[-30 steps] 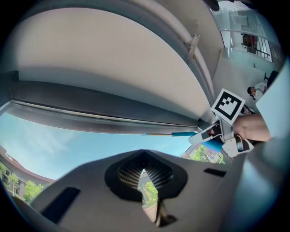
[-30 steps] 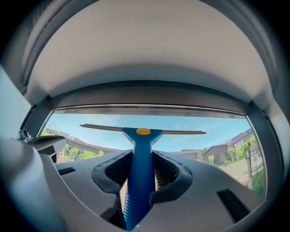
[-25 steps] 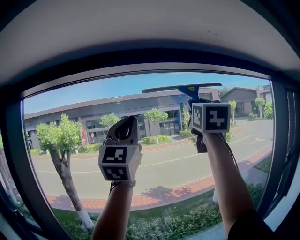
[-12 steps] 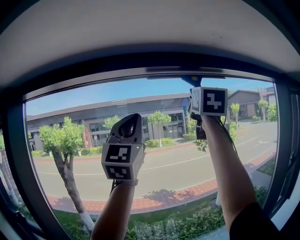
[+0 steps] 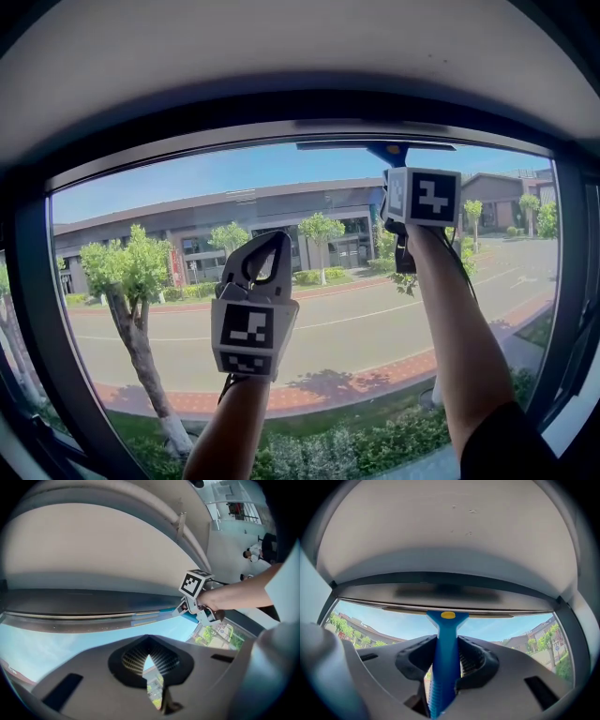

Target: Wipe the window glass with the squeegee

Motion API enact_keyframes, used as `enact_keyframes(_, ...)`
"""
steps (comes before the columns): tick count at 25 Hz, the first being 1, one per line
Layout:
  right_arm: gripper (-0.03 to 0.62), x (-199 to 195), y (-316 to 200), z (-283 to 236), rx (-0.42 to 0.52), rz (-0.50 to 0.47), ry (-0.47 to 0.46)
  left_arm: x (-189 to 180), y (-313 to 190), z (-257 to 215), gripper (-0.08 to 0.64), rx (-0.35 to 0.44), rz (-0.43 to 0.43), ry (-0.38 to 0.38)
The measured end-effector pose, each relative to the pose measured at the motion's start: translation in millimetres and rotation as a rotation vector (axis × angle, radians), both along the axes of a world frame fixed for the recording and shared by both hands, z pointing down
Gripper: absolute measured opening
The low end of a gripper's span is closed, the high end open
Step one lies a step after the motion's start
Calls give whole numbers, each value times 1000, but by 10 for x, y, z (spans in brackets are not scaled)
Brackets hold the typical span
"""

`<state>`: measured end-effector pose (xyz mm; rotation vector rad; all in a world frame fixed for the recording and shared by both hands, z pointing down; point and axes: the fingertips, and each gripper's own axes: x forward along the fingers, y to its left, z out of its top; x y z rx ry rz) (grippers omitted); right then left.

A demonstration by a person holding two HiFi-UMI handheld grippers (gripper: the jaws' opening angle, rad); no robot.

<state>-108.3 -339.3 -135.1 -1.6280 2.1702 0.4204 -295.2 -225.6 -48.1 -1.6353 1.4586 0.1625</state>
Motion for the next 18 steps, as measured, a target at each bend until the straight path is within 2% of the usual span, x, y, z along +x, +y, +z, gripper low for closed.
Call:
enact_keyframes(3,135,3,6,64,-7,-5,-2,9,-2,62,2,-12,8,2)
enact_keyframes(11,135,44,-20,257,-16,-5,12,-91,-85,219,2,-63,34,69)
enact_keyframes(18,135,127,-67,479,-26,18,16,-64,-133,287,2,-84,44,82)
